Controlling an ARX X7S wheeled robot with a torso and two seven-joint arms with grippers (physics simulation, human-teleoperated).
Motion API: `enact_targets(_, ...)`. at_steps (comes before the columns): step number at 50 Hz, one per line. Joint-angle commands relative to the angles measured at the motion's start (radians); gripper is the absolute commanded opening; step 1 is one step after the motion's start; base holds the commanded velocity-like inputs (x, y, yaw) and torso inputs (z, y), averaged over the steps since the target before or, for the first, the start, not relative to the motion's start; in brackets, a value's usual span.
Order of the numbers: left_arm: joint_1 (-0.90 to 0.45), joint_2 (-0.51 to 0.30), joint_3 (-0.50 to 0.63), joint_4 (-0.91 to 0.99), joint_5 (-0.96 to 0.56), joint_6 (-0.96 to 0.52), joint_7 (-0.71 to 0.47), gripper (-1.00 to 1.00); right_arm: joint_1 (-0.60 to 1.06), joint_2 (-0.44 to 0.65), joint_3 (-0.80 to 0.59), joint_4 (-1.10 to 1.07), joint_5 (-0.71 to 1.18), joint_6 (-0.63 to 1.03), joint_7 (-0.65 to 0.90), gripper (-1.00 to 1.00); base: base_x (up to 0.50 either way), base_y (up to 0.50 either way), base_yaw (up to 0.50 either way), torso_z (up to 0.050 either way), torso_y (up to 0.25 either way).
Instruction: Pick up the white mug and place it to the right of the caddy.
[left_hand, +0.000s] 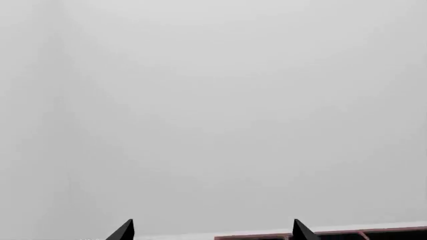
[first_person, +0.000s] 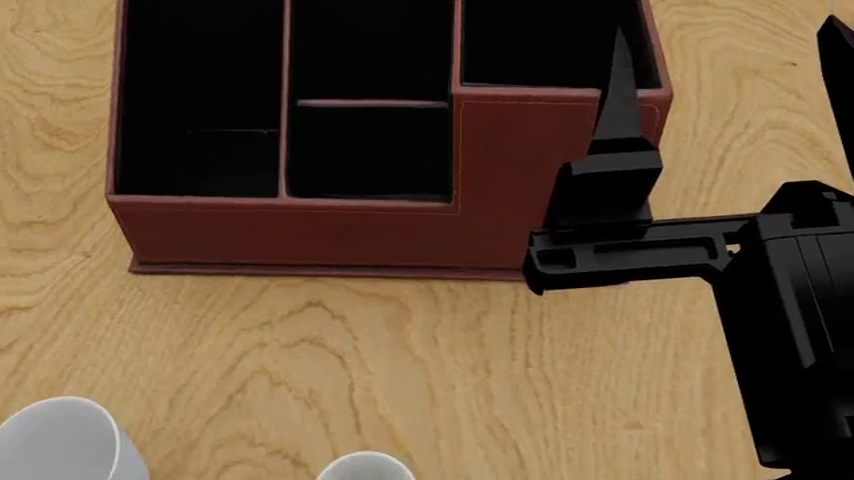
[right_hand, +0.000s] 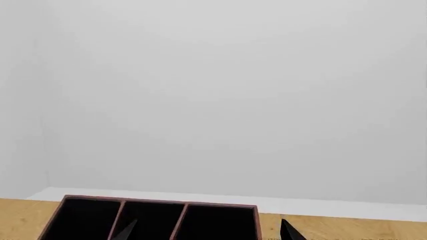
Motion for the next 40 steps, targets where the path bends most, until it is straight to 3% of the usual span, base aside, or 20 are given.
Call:
enact_targets(1, 0.021, -0.013, 0.004, -0.001, 0.018, 0.023, 0.003, 1.0, -0.001, 0.002, -0.01, 0.003, 0.0, -0.006, 0.005, 1.0, 0.0, 0.0, 0.0, 0.0, 0.0)
enact_targets(15, 0.112, -0.184, -0.242, 0.034, -0.143, -0.028, -0.167, 1.0, -0.022, -0.005, -0.053, 0.02, -0.067, -0.038, -0.047, 1.0, 0.0, 0.0, 0.0, 0.0, 0.0)
enact_targets(24, 0.322, -0.278, -0.51, 0.062, -0.264, 0.022, -0.204, 1.0, -0.04, -0.004, -0.071, 0.038, -0.111, -0.065, -0.081, 1.0, 0.0, 0.0, 0.0, 0.0, 0.0)
enact_targets(28, 0.505, -0.366, -0.649, 0.066, -0.29, 0.133, -0.238, 1.0, -0.044, -0.008, -0.085, 0.051, -0.132, -0.075, -0.092, 1.0, 0.0, 0.0, 0.0, 0.0, 0.0)
enact_targets(33, 0.912, -0.447, -0.878, 0.066, -0.249, 0.365, -0.247, 1.0, -0.037, -0.01, -0.1, 0.055, -0.139, -0.079, -0.098, 1.0, 0.0, 0.0, 0.0, 0.0, 0.0)
enact_targets(37, 1.169, -0.454, -1.016, 0.066, -0.21, 0.508, -0.249, 1.0, -0.026, -0.015, -0.115, 0.058, -0.139, -0.078, -0.099, 1.0, 0.0, 0.0, 0.0, 0.0, 0.0)
enact_targets(40, 1.279, -0.449, -1.073, 0.065, -0.19, 0.569, -0.25, 1.0, -0.019, -0.019, -0.127, 0.063, -0.144, -0.079, -0.1, 1.0, 0.0, 0.0, 0.0, 0.0, 0.0)
